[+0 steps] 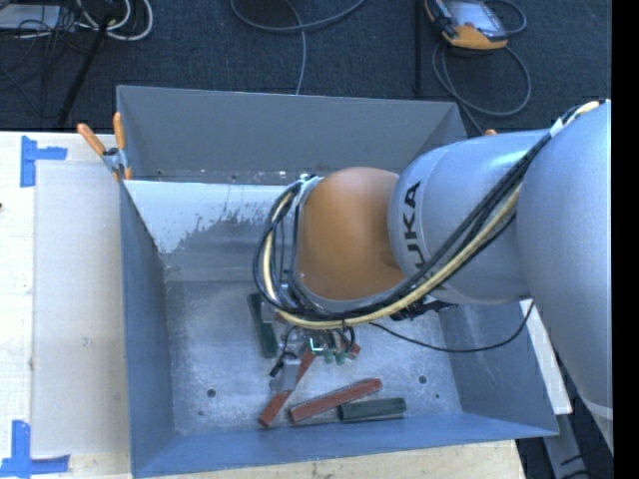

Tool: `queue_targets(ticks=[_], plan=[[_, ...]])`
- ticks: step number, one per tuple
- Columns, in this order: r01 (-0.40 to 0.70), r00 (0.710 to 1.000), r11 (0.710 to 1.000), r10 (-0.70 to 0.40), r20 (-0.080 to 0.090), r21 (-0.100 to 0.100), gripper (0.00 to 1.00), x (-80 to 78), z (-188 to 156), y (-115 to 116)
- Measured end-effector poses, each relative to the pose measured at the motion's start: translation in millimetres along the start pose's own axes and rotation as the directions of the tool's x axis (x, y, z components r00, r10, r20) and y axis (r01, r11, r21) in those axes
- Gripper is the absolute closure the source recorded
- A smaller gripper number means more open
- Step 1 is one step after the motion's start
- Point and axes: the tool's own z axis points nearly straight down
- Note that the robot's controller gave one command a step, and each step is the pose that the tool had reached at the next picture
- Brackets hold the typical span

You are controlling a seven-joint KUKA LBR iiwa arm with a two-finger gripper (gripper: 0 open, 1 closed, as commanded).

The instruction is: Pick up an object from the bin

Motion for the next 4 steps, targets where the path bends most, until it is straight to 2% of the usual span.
queue_targets(ticks=[1,2,3,4], plan=[[0.175,0.984,0.985,-0.175,0.012,-0.002,0.0,-8.8,62.4,-46.5],[0.473,0.881,0.881,-0.473,0.012,0.003,0.0,-87.1,60.8,-50.2],[0.798,0.603,0.603,-0.798,0.008,0.006,0.0,-97.2,61.0,-16.8],[0.802,0.598,0.598,-0.802,0.009,0.009,0.0,-90.8,16.9,-124.4]])
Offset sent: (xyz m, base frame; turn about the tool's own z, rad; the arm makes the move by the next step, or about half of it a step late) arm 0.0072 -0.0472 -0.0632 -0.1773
